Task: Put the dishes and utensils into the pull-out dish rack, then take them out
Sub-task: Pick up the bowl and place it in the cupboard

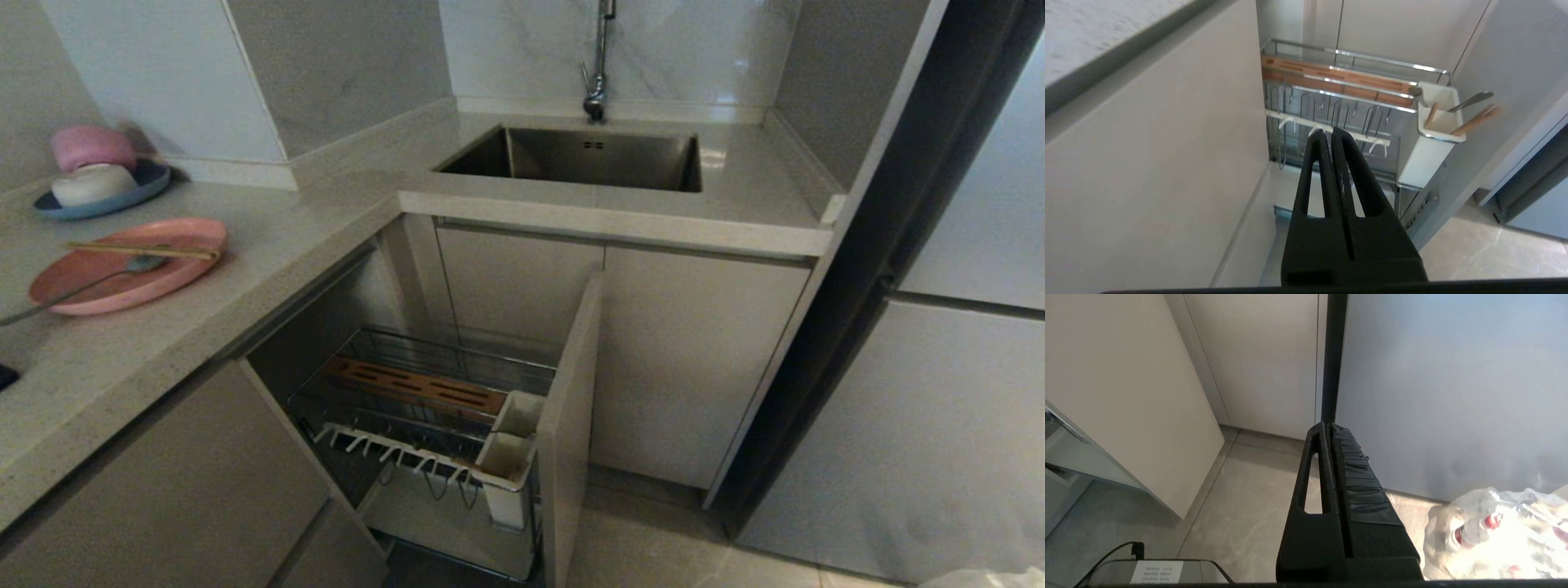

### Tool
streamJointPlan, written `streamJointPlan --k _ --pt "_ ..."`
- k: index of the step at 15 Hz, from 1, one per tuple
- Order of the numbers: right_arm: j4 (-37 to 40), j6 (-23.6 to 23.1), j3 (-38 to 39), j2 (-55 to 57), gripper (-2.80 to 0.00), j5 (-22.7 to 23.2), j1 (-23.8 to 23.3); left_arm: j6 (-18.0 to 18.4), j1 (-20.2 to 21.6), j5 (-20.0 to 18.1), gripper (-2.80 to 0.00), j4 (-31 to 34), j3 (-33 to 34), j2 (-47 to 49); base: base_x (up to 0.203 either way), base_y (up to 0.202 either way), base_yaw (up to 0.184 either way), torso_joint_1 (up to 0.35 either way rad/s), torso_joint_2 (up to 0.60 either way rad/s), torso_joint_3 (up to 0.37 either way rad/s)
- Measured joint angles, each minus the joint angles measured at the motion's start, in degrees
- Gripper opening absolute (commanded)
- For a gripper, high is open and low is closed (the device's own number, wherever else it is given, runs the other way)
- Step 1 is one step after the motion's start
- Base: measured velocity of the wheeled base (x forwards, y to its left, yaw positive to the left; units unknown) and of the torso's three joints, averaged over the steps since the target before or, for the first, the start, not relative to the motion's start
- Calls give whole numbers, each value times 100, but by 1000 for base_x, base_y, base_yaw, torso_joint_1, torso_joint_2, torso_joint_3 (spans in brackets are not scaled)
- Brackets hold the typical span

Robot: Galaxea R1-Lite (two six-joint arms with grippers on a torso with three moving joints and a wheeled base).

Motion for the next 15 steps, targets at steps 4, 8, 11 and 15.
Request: streamJointPlan --k 4,8,11,15 --pt "0 0 0 0 -280 0 0 0 0 -1 -280 -2 0 0 0 0 0 4 2 -198" --pt "0 0 -1 0 -280 0 0 -16 0 -1 -280 4 0 0 0 0 0 5 5 -159" --pt "0 0 -1 0 -280 0 0 -18 0 0 -280 -5 0 0 0 0 0 1 1 -17" --pt "0 -2 -1 0 -280 0 2 -35 0 3 -280 -147 -53 0 0 0 0 0 0 0"
